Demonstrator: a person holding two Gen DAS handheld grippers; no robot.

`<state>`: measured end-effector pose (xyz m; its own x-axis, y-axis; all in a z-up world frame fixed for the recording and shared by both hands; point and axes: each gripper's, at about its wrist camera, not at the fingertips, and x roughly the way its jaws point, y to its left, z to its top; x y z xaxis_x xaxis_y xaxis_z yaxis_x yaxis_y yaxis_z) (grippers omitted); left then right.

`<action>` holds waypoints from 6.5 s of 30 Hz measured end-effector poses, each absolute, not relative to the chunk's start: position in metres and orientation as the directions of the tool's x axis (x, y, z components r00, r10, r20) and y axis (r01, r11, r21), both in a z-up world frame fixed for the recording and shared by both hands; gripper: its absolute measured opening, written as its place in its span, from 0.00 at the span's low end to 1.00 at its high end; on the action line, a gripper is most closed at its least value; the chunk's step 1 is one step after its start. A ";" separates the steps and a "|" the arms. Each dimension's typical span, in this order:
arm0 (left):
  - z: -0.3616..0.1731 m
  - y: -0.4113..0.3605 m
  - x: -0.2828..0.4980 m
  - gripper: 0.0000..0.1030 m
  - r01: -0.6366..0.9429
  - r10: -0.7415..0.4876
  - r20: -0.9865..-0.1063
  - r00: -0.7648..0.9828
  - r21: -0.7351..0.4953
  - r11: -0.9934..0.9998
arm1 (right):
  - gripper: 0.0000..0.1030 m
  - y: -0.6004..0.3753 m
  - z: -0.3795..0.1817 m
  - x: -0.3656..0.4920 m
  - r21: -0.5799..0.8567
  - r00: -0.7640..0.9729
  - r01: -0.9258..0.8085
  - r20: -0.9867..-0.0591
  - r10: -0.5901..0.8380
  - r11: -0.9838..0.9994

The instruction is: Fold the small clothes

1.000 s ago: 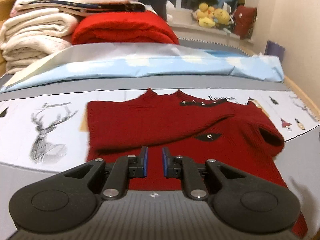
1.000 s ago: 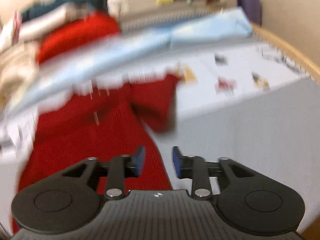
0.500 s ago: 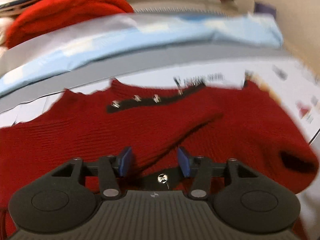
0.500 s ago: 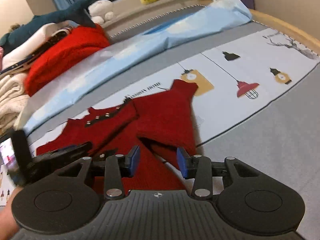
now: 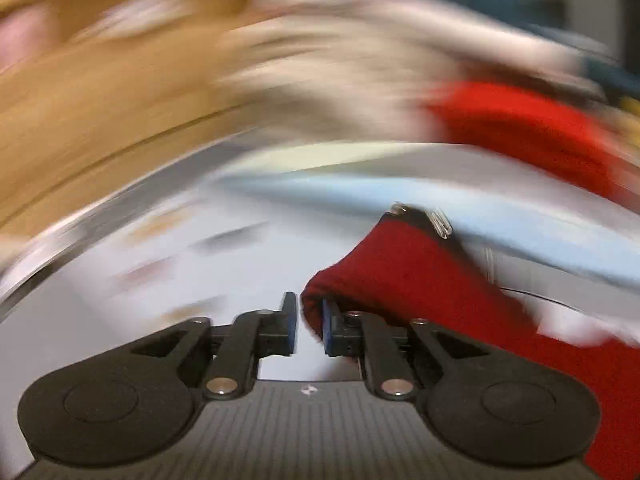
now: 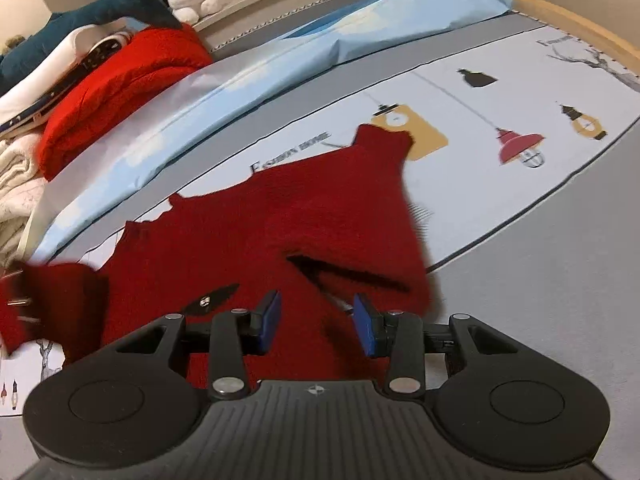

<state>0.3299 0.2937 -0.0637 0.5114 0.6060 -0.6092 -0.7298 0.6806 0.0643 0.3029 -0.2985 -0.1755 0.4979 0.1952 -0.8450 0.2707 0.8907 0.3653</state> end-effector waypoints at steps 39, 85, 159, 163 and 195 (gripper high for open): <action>-0.102 0.105 0.387 0.26 -0.224 0.019 -0.742 0.670 -0.177 0.958 | 0.43 -0.416 -0.278 0.425 0.451 0.553 0.502 -0.824 0.128 0.738; -0.044 0.118 0.290 0.26 -0.135 -0.033 -0.715 0.698 -0.176 0.975 | 0.30 -0.467 -0.160 0.211 0.454 0.551 0.434 -0.817 0.170 0.778; -0.180 0.009 0.100 0.33 -0.034 0.061 -0.842 0.536 0.051 0.998 | 0.41 -0.394 0.014 -0.067 0.406 0.815 0.111 -0.560 0.151 0.907; -0.179 0.007 0.098 0.33 -0.040 0.062 -0.840 0.540 0.048 0.998 | 0.41 -0.398 0.012 -0.067 0.439 0.818 0.136 -0.556 0.150 0.888; -0.172 -0.028 0.125 0.33 -0.052 0.056 -0.775 0.630 0.029 0.998 | 0.43 -0.406 -0.001 -0.053 0.497 0.858 0.147 -0.494 0.139 0.855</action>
<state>0.1253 -0.0276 -0.1723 0.6299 0.0556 -0.7747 -0.0523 0.9982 0.0291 -0.0529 -0.4061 -0.0007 0.8580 0.1393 -0.4944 0.1472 0.8554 0.4966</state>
